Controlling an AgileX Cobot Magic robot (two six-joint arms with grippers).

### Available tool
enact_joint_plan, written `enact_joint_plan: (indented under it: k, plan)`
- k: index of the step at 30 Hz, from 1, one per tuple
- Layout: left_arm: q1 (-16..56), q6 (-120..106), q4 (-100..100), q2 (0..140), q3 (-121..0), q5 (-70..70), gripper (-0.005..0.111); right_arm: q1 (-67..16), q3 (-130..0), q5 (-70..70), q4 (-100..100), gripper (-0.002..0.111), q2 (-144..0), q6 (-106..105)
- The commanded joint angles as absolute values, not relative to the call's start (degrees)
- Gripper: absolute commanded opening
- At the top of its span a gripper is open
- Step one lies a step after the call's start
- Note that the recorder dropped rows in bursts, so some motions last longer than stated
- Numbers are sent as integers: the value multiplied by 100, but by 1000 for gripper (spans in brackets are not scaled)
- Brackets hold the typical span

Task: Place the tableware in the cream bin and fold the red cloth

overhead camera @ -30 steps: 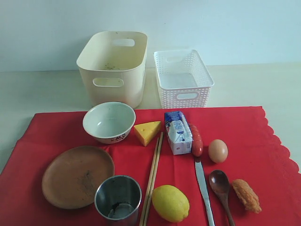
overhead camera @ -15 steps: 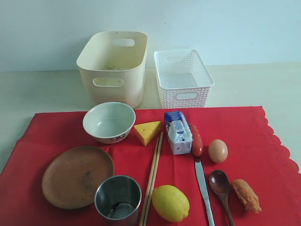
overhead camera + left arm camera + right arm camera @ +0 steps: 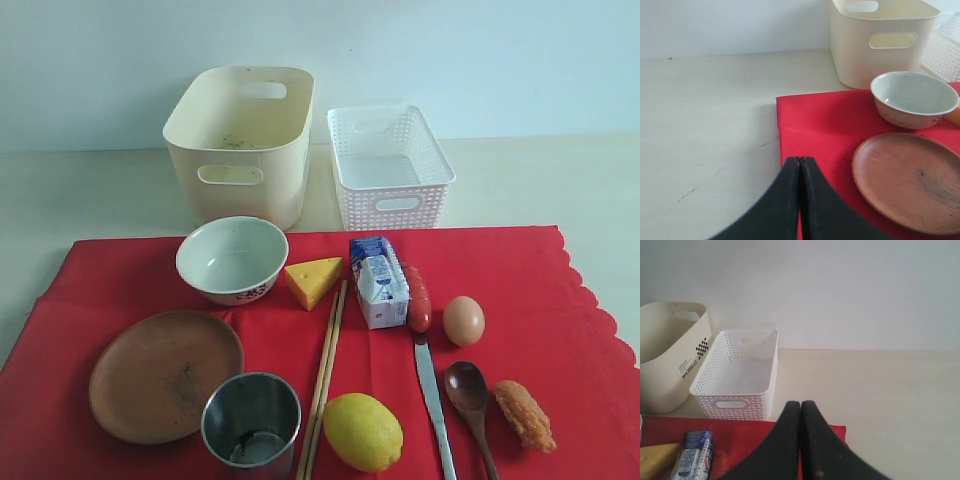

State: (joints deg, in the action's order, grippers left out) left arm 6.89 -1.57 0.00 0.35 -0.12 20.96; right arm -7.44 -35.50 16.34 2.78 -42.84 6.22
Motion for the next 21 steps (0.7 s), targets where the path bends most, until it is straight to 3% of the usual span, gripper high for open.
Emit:
enact_joint_plan:
  k: [1, 21]
  plan:
    - [675, -137, -31, 0, 0, 2036, 0, -733, -3591, 1586, 282, 0, -4343, 620]
    - [675, -137, -31, 0, 0, 2036, 0, -733, -3591, 1615, 96, 0, -4343, 629]
